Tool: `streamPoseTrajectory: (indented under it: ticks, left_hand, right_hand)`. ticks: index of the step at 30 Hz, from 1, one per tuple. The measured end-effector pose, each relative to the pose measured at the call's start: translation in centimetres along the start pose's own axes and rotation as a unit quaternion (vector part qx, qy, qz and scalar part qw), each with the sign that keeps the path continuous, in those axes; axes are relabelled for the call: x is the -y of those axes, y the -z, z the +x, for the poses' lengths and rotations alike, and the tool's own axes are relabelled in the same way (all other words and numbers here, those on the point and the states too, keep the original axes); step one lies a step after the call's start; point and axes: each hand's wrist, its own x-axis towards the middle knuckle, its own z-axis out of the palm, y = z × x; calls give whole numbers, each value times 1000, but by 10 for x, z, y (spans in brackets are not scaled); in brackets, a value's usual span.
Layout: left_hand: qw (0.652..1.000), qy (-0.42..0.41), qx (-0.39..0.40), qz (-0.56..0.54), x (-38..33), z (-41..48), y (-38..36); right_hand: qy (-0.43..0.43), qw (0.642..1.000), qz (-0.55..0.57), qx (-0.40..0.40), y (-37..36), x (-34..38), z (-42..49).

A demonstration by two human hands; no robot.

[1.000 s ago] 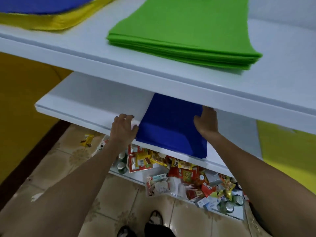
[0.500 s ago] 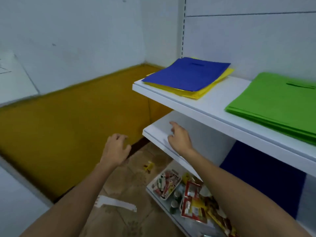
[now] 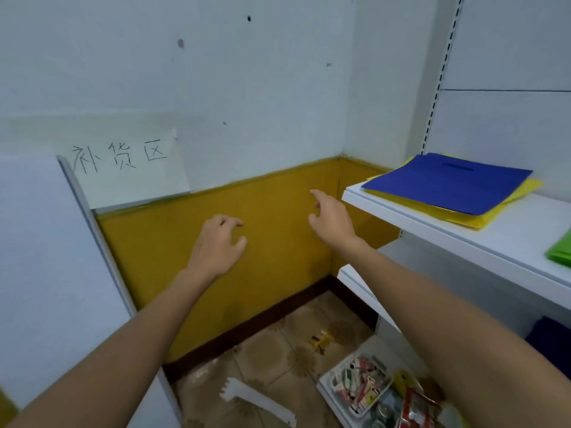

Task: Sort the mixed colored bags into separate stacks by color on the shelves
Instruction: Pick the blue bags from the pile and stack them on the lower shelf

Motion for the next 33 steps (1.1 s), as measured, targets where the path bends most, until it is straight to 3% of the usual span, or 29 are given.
streamPoseTrajectory:
  ticks: [8,21,26,33]
  left_hand:
    - [999,27,-14,-31,12,35,-12]
    - [997,-42,-20,-56,-46,162,-68]
    - [991,-86,4,-103,-78,203,-105]
    - [980,-127,38,-150,-144,248,-159]
  right_hand:
    - [14,1000,-14,-4,-2,0,41]
    - [-23,997,-37,-69,43,-75,157]
    - [-76,991,-51,-101,74,-121,165]
    - [-172,959,-165,-152,134,-186,133]
